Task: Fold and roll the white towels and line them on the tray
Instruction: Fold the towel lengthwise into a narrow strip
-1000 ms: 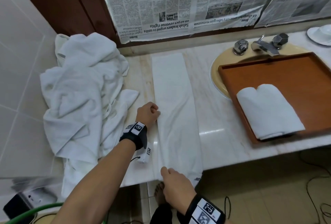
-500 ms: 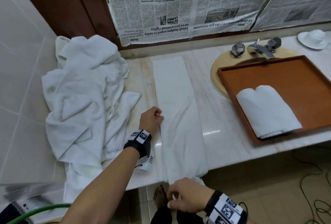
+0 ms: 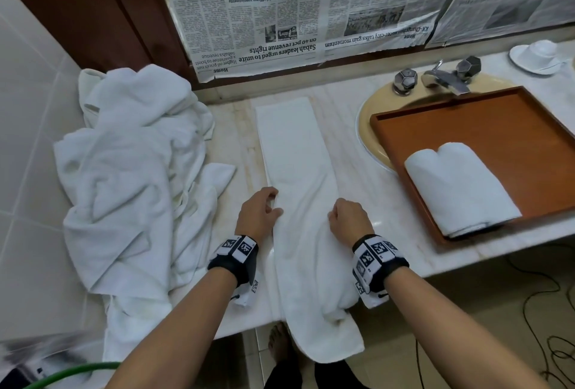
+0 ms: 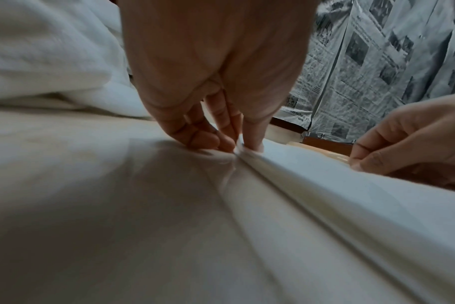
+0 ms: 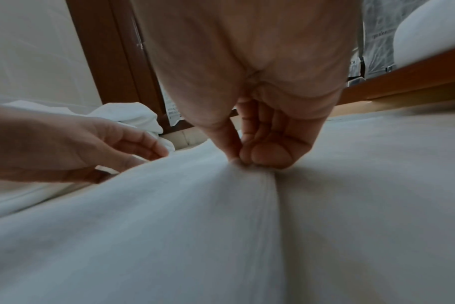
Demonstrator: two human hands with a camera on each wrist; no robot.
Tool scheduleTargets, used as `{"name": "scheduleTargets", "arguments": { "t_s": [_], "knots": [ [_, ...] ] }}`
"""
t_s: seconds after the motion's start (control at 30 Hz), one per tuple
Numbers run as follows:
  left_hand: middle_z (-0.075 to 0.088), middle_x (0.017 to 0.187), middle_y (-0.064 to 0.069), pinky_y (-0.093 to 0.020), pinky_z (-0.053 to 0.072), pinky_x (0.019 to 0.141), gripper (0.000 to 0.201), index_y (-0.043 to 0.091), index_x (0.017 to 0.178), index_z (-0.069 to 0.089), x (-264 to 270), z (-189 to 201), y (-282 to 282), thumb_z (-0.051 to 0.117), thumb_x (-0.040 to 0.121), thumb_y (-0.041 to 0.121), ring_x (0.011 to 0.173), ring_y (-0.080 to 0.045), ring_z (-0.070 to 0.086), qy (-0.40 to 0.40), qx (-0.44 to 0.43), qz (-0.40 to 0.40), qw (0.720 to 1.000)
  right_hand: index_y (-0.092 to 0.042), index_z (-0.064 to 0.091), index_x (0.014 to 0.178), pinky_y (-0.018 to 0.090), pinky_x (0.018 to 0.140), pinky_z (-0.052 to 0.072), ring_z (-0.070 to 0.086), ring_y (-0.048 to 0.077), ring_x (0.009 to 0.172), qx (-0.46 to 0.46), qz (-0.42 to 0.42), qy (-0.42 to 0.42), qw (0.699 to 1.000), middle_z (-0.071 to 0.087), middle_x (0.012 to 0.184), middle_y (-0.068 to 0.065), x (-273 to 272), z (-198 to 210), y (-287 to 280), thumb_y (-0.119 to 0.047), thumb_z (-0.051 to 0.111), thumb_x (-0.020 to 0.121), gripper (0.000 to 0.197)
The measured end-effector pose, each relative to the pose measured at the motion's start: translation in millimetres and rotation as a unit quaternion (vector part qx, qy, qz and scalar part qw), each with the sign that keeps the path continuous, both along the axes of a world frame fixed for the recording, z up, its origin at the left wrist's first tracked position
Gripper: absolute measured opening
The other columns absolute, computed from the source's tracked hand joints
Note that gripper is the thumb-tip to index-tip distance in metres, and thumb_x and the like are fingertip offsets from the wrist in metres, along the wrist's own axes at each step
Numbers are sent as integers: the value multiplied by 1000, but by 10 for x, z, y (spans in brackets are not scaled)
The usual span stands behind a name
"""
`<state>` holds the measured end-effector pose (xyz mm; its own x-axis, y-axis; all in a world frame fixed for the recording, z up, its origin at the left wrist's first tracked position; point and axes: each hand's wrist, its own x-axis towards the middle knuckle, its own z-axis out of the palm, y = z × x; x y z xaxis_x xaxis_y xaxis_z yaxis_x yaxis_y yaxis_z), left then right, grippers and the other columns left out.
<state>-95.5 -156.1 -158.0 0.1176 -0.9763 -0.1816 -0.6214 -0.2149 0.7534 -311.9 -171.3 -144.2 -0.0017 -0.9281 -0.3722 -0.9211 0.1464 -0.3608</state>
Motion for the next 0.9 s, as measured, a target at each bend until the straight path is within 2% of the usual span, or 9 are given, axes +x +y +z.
{"name": "scheduleTargets", "arguments": {
  "t_s": [0.2, 0.33, 0.43, 0.5, 0.53, 0.6, 0.7, 0.77, 0.9],
  "knots": [
    [66, 104, 2, -15, 43, 76, 33, 19, 118, 60, -44, 3, -15, 71, 86, 14, 77, -7, 57, 6, -1, 30, 1000, -9, 54, 85, 31, 61, 40, 56, 28, 78, 39, -3, -17, 999, 61, 91, 12, -248, 36, -159, -23, 52, 88, 14],
    [64, 107, -1, -37, 51, 89, 35, 16, 120, 59, -86, 26, -14, 68, 87, 10, 78, -11, 57, -9, 2, 42, 999, -17, 52, 84, 33, 65, 44, 58, 23, 81, 37, 13, -24, 999, 60, 89, 3, -276, 113, -168, -38, 57, 89, 22],
    [51, 133, -3, -44, 46, 98, 48, 18, 133, 53, -84, -19, 13, 69, 88, 19, 106, -19, 56, -48, -23, 45, 998, -13, 56, 94, 36, 73, 45, 57, 26, 91, -118, 62, -30, 991, 60, 97, 4, -205, 96, -184, -34, 53, 93, 21],
    [29, 156, 6, -49, 35, 107, 59, 30, 147, 39, -122, -39, 42, 62, 93, 36, 137, -25, 32, -149, 5, 1, 989, -10, 59, 117, 41, 89, 44, 54, 32, 112, -162, 163, -43, 972, 59, 121, 10, -52, 12, -162, -36, 43, 94, 38],
    [16, 162, 13, -51, 28, 110, 61, 37, 152, 29, -165, -43, 55, 53, 97, 44, 145, -24, 18, -204, 32, -31, 978, -10, 53, 132, 44, 100, 40, 48, 32, 127, -144, 222, -34, 964, 53, 138, 11, 36, -42, -143, -42, 31, 94, 55],
    [-5, 163, 22, -54, 14, 115, 58, 45, 155, 9, -262, -67, 57, 30, 102, 54, 151, -23, -3, -271, 84, -86, 955, -15, 26, 154, 46, 118, 17, 18, 26, 149, -83, 317, 14, 945, 22, 162, 3, 177, -143, -115, -51, 5, 91, 76],
    [-18, 159, 28, -58, 1, 117, 56, 47, 153, -9, -298, -145, 83, 12, 102, 57, 151, -22, -15, -300, 118, -103, 941, -25, -6, 157, 44, 121, -6, -11, 17, 151, -44, 337, 68, 938, -12, 164, -10, 157, -257, -192, -56, -14, 86, 78],
    [-21, 158, 30, -59, -5, 117, 56, 48, 152, -13, -247, -188, 105, 8, 101, 58, 151, -20, -17, -299, 131, -87, 941, -29, -12, 155, 45, 120, -8, -16, 15, 150, -36, 315, 80, 945, -20, 161, -15, 29, -292, -281, -59, -13, 88, 74],
    [-17, 160, 25, -58, -3, 119, 55, 45, 154, -11, -169, -154, 141, 10, 103, 52, 152, -20, -15, -276, 130, -65, 950, -29, -14, 155, 50, 121, -5, -16, 17, 150, 0, 193, 94, 977, -23, 159, -17, -313, -263, -418, -49, 8, 104, 60]
  ]
}}
